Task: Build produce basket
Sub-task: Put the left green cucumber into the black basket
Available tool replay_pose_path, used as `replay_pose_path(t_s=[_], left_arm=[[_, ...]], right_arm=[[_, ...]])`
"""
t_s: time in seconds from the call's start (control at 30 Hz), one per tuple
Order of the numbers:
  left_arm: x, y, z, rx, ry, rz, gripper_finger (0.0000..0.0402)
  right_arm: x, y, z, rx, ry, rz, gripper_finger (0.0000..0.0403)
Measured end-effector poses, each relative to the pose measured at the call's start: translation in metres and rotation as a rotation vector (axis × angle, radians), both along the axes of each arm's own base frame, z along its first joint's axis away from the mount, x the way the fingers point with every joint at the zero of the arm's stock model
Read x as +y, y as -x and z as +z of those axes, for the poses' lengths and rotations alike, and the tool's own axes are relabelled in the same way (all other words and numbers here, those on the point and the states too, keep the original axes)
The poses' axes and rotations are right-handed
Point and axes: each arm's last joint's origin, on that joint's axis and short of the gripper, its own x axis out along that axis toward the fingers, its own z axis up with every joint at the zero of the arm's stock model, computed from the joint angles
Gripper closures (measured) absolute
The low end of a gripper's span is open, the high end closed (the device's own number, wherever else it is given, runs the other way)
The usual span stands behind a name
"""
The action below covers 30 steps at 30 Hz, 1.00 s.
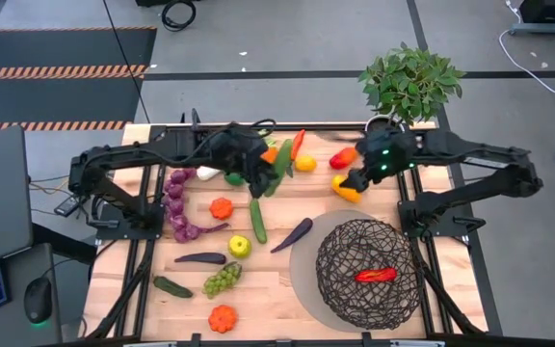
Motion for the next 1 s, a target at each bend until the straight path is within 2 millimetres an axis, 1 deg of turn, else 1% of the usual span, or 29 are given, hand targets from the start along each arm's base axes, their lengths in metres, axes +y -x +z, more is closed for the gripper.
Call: replay_pose_path(t_s=[0.07,0.17,0.27,0.37,0.47,0.53,0.57,0.67,0.77,0.87,1.0], left_arm=[[-0.004,-0.009,-0.001,-0.029,-0.035,-0.017,0.0247],[-0.007,-0.021,-0.019,0.038,-0.033,-0.026,0.0247],[-0.012,-0.031,-0.031,0.067,-0.013,-0.034,0.0246],[-0.019,-0.038,-0.035,0.047,0.017,-0.046,0.0246],[-0.027,-0.042,-0.031,-0.008,0.023,-0.064,0.0246],[-0.032,-0.041,-0.029,-0.017,0.025,-0.077,0.0246],[-0.035,-0.041,-0.028,-0.023,0.028,-0.081,0.0246],[-0.039,-0.041,-0.028,-0.022,0.052,-0.076,0.0246],[-0.041,-0.041,-0.028,-0.029,0.068,-0.067,0.0246],[-0.041,-0.041,-0.027,-0.036,0.065,-0.059,0.0246],[-0.041,-0.038,-0.022,-0.059,0.076,-0.035,0.0246]], right_arm=[[0.0,0.004,0.008,-0.08,-0.015,-0.056,0.0095],[-0.001,0.001,0.018,-0.196,-0.023,-0.106,0.0095],[-0.004,-0.011,0.022,-0.275,0.002,-0.133,0.0095],[-0.007,-0.029,0.019,-0.295,0.019,-0.114,0.0095],[-0.008,-0.041,0.011,-0.262,0.042,-0.067,0.0095],[-0.01,-0.048,0.007,-0.254,0.04,-0.067,0.0095],[-0.01,-0.052,0.006,-0.261,0.038,-0.069,0.0095],[-0.012,-0.065,0.01,-0.353,0.043,-0.061,0.0095],[-0.013,-0.076,0.011,-0.412,0.036,-0.04,0.0095],[-0.014,-0.085,0.006,-0.405,0.021,-0.024,0.0095],[-0.012,-0.093,-0.002,-0.378,-0.034,0.013,0.0095]])
